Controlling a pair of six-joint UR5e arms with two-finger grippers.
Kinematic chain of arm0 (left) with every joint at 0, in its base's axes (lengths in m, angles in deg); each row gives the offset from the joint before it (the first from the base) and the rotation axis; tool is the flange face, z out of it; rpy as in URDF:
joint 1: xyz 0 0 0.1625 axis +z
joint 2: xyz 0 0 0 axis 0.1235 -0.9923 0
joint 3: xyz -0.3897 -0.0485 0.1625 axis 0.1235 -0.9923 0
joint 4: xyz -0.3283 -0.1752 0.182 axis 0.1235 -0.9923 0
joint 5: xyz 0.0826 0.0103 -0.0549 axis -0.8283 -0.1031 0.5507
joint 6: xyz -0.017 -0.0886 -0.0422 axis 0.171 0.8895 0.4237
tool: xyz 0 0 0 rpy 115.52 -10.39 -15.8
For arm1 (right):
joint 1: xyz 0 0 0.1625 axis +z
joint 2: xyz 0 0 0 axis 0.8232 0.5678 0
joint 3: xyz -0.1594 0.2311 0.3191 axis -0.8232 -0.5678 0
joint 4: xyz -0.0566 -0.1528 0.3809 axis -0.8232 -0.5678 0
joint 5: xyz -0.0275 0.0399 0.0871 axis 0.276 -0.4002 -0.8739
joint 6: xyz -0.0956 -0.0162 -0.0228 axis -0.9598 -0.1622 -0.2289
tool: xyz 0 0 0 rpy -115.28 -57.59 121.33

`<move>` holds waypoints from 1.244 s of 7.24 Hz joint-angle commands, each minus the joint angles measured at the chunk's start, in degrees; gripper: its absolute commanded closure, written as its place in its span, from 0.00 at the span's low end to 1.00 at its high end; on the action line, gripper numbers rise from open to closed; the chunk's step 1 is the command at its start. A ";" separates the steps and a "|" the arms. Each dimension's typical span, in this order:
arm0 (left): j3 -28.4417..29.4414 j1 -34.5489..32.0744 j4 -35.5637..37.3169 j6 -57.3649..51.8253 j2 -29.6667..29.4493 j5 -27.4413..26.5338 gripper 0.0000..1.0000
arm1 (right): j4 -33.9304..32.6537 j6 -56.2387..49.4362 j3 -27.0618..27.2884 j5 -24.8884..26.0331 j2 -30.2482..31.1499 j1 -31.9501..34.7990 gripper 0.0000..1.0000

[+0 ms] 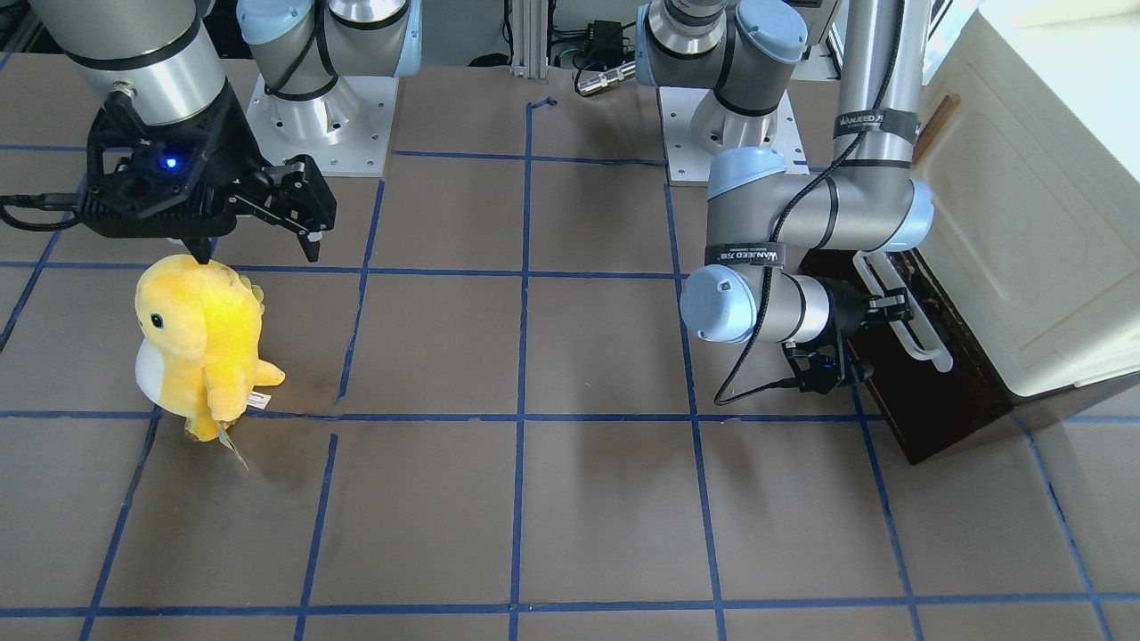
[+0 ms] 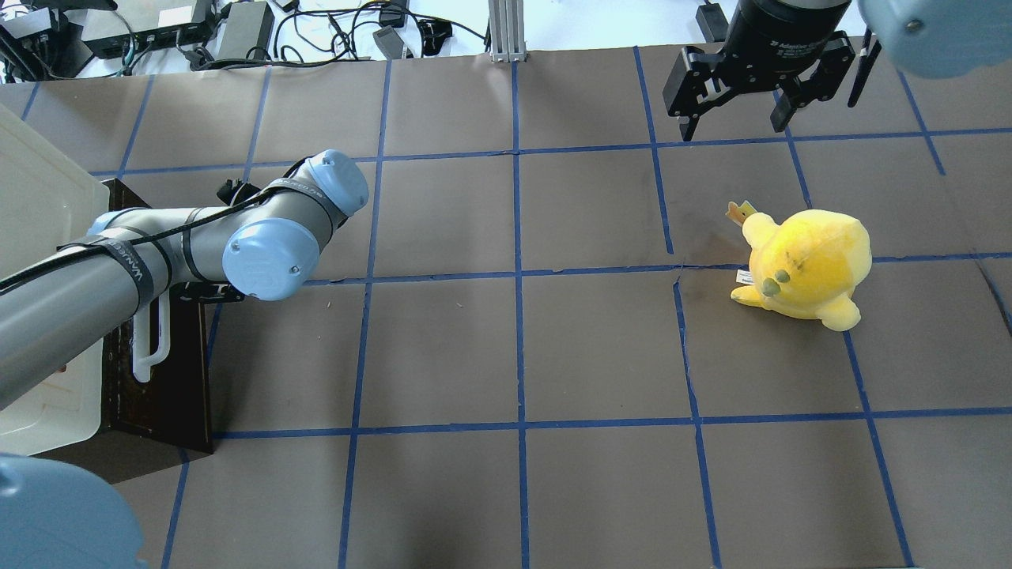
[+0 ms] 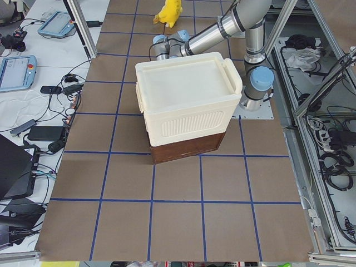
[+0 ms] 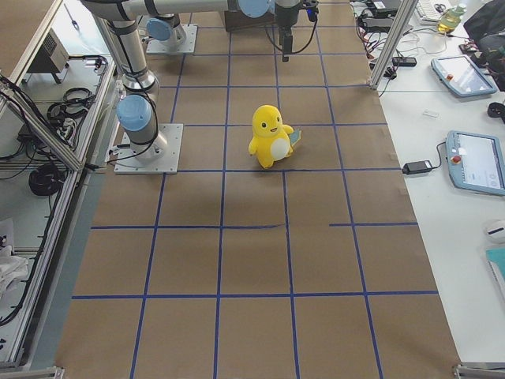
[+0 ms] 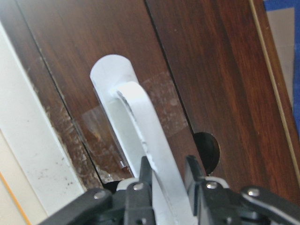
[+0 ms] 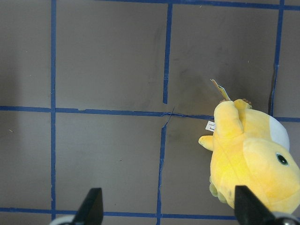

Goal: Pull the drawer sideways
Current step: 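Hold the white handle with the left gripper, then pull the handle with the left gripper, sliding the drawer outward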

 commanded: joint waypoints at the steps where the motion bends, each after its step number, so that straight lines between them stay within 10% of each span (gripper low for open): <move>1: 0.13 -1.47 0.26 0.12 -0.04 0.24 0.71 | 0.00 0.02 0.00 0.00 0.00 0.00 0.00; 9: 1.71 -6.48 0.96 0.03 -0.39 0.68 0.70 | 0.00 0.02 0.00 0.00 0.00 0.00 0.00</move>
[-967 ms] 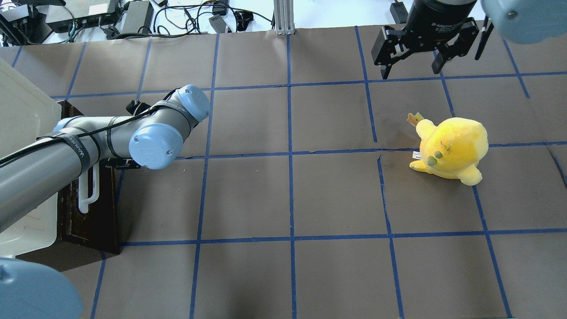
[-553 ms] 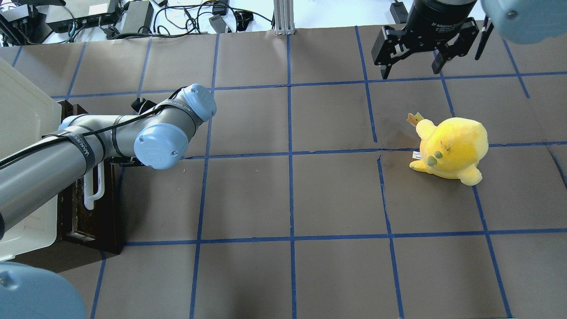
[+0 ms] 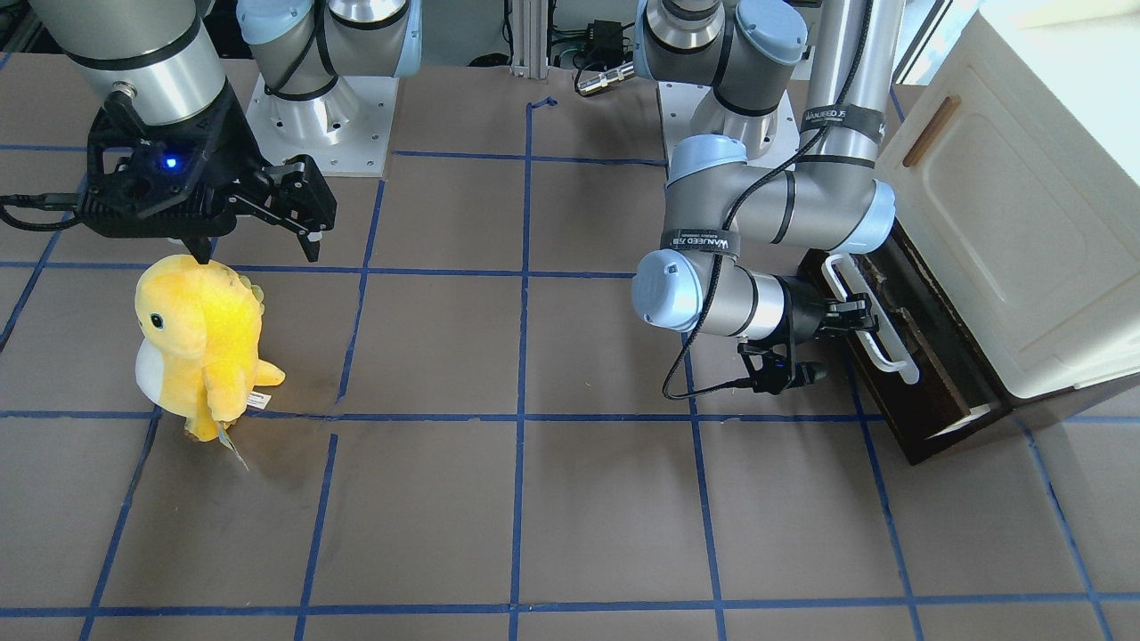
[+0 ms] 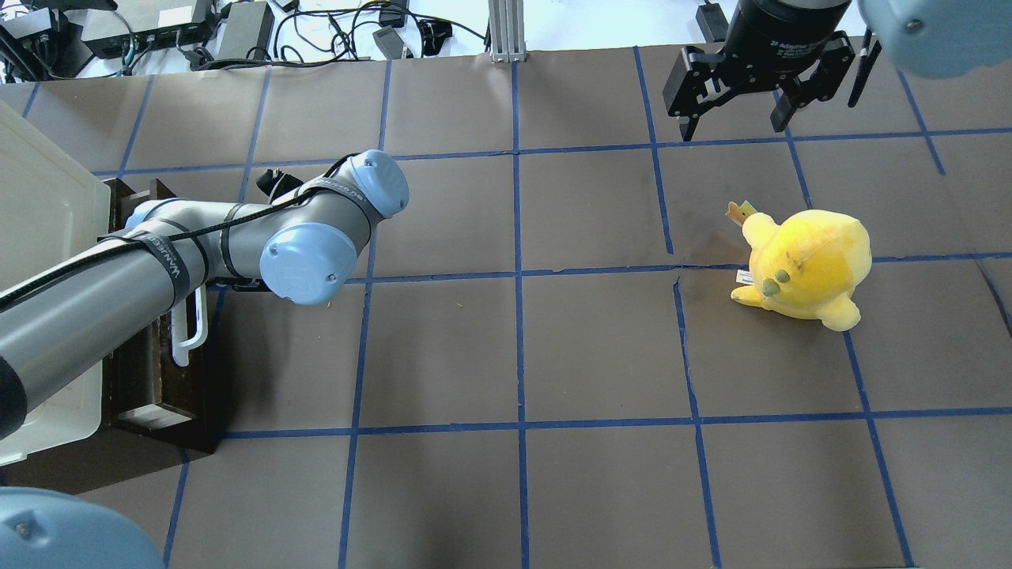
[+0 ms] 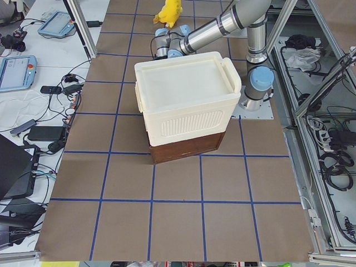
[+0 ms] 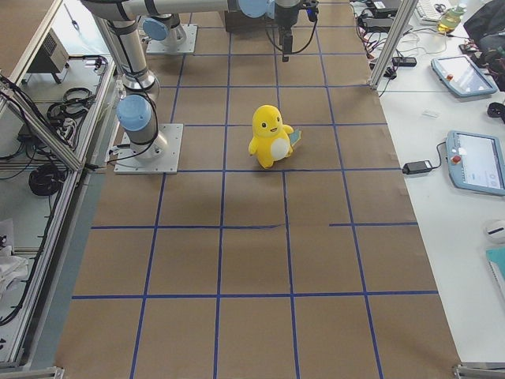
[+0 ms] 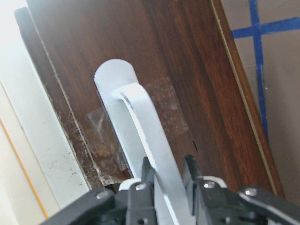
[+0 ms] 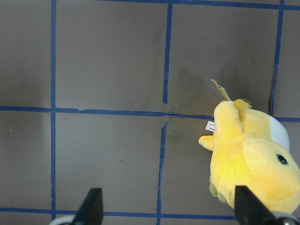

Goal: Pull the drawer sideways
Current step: 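Pull the handle with the left gripper, sliding the drawer outward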

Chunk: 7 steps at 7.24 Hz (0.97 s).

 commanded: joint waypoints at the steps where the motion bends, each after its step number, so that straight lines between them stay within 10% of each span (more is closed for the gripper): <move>1: 0.23 -1.38 0.00 0.34 -0.05 0.09 0.70 | 0.00 0.00 0.00 0.00 0.00 0.00 0.00; 7: 1.72 -3.41 -0.09 0.87 -0.23 2.82 0.68 | 0.00 0.00 0.00 0.00 0.00 0.00 0.00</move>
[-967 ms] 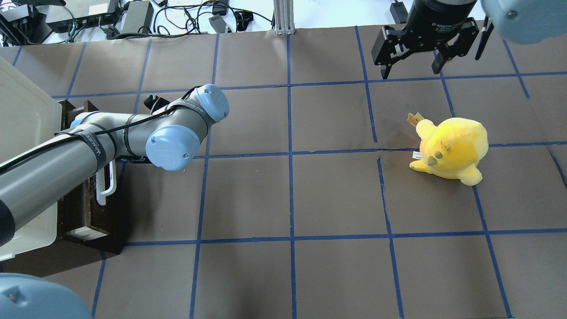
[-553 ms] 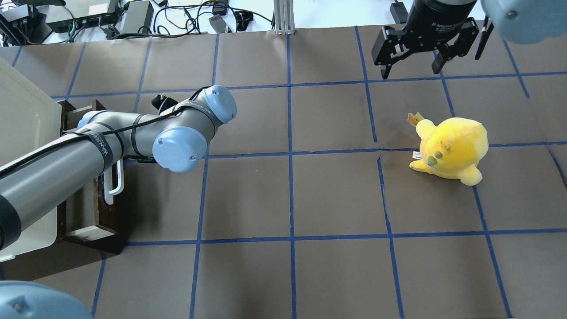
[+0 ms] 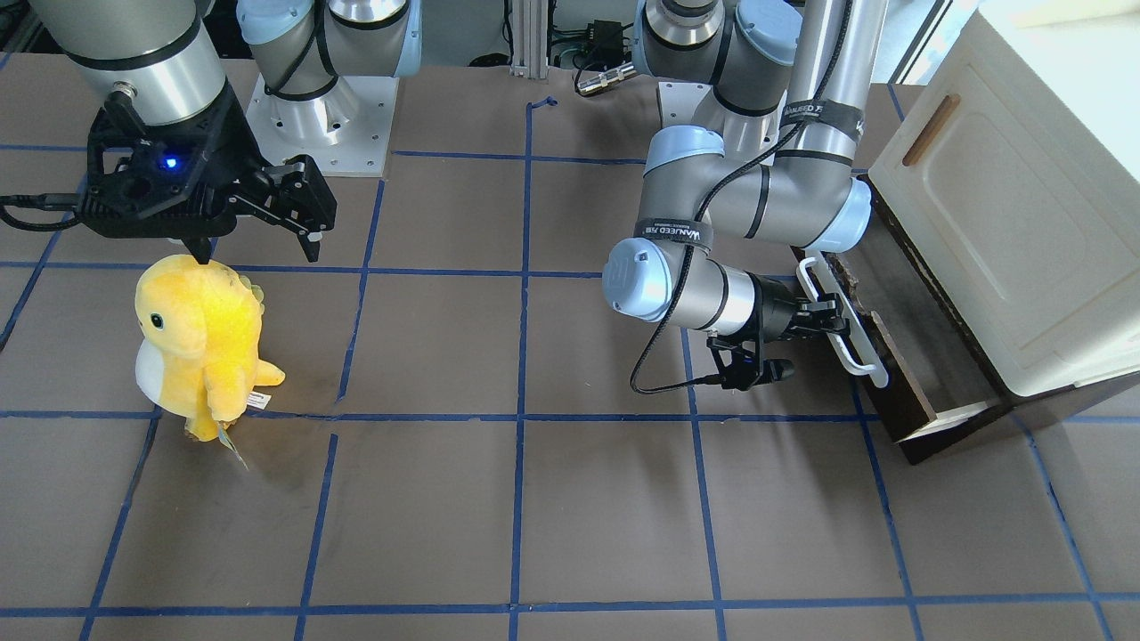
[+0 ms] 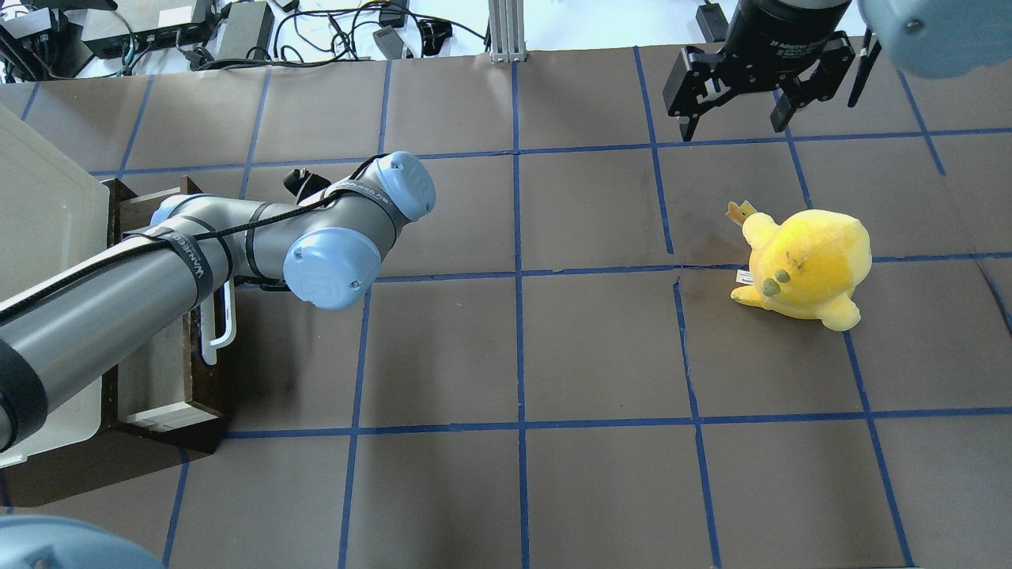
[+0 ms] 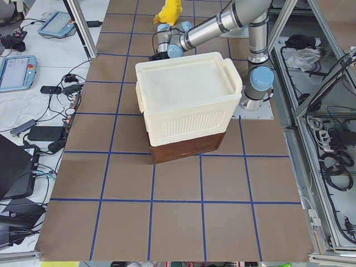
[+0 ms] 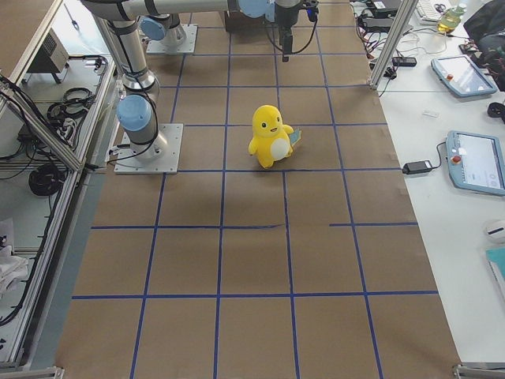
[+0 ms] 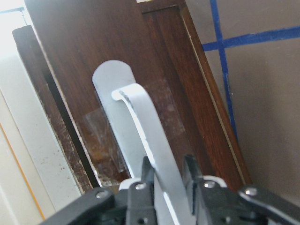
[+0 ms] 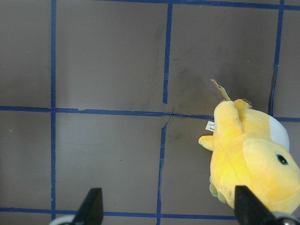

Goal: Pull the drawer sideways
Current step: 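Pull the handle with the left gripper, sliding the drawer outward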

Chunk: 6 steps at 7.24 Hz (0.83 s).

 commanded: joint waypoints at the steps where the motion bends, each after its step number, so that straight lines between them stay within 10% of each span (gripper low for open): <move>1: 0.75 -0.73 -0.03 0.01 -0.07 0.06 0.68 | 0.00 0.00 0.00 0.00 0.00 0.00 0.00; 6: 0.75 -1.35 -0.03 0.01 -0.16 0.15 0.68 | 0.00 0.00 0.00 0.00 0.00 0.00 0.00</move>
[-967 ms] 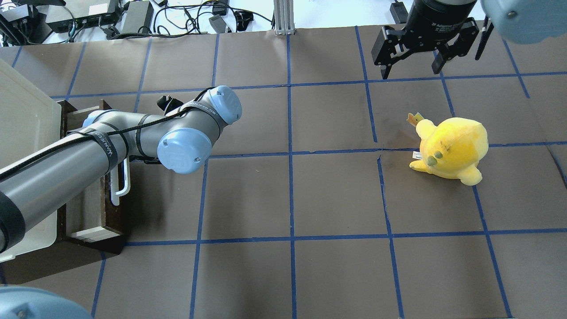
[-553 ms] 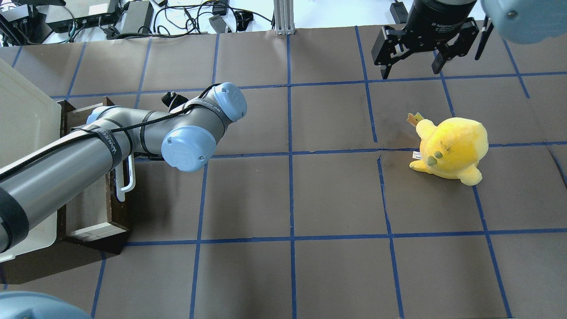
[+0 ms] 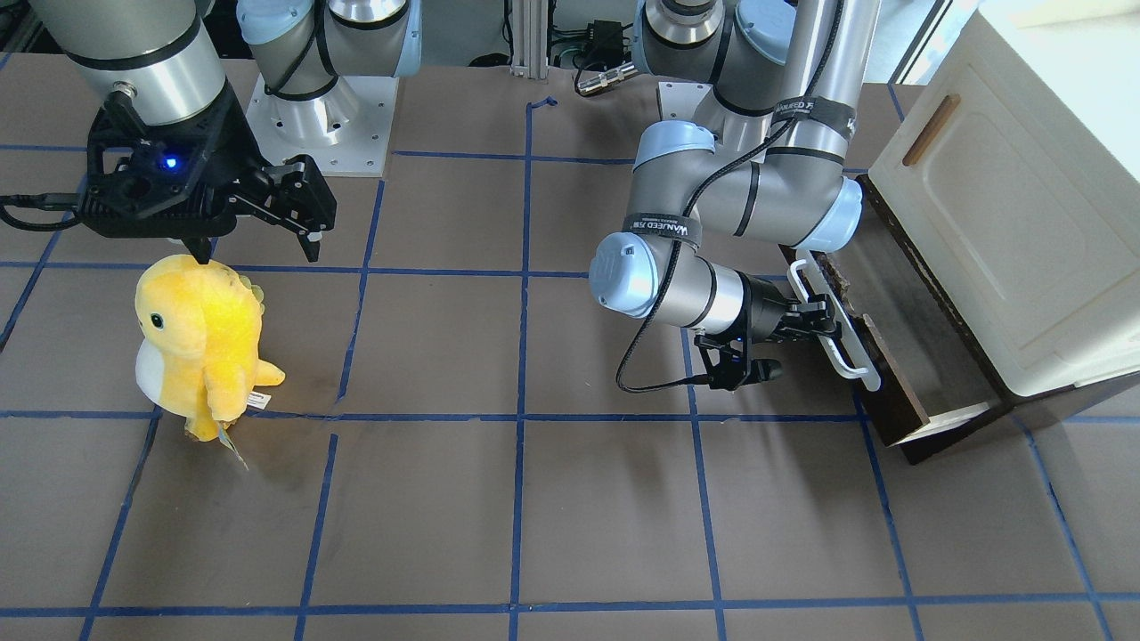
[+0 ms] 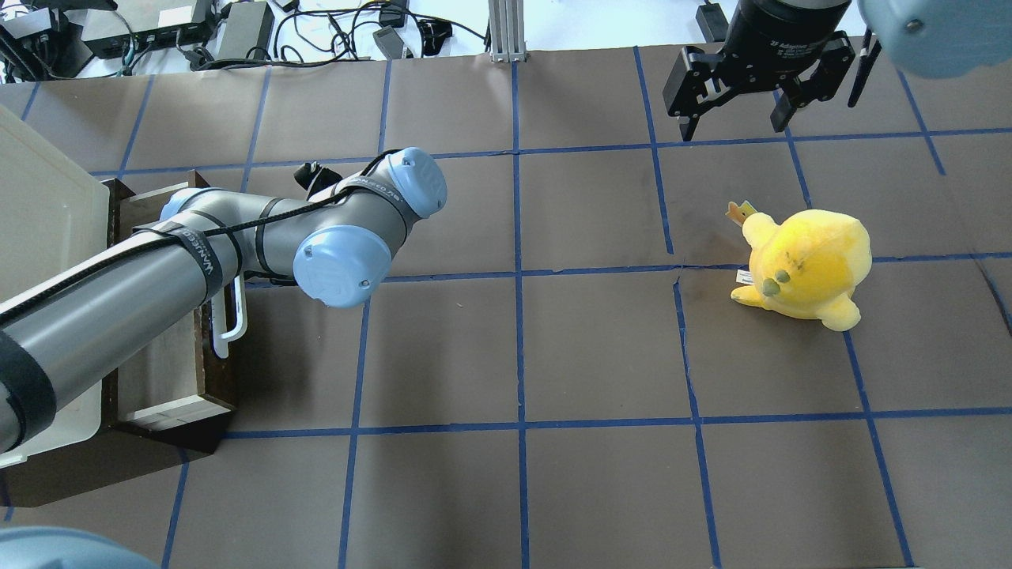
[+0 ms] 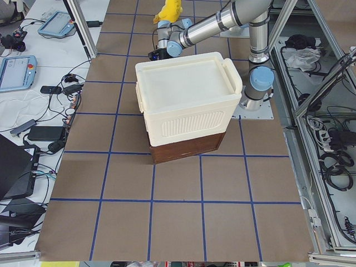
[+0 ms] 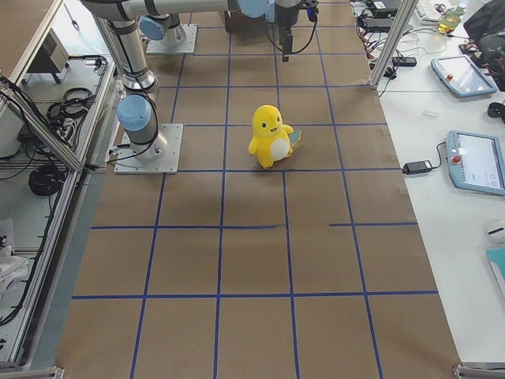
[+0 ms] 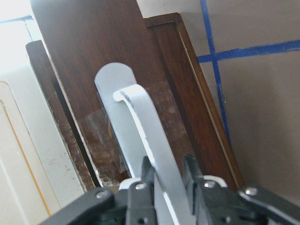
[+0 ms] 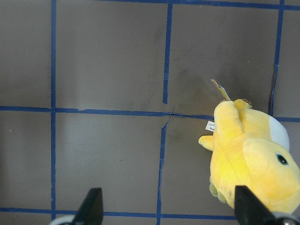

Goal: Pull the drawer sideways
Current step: 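Pull the handle with the left gripper, sliding the drawer outward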

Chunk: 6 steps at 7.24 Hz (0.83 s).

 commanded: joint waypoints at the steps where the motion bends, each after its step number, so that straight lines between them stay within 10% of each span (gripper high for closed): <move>1: 0.53 -0.71 0.08 0.00 -0.14 0.01 0.68 | 0.00 0.00 0.00 0.00 0.00 0.00 0.00; 6: 0.97 -1.33 -0.71 -0.26 -0.06 2.12 0.68 | 0.00 0.00 0.00 0.00 0.00 0.00 0.00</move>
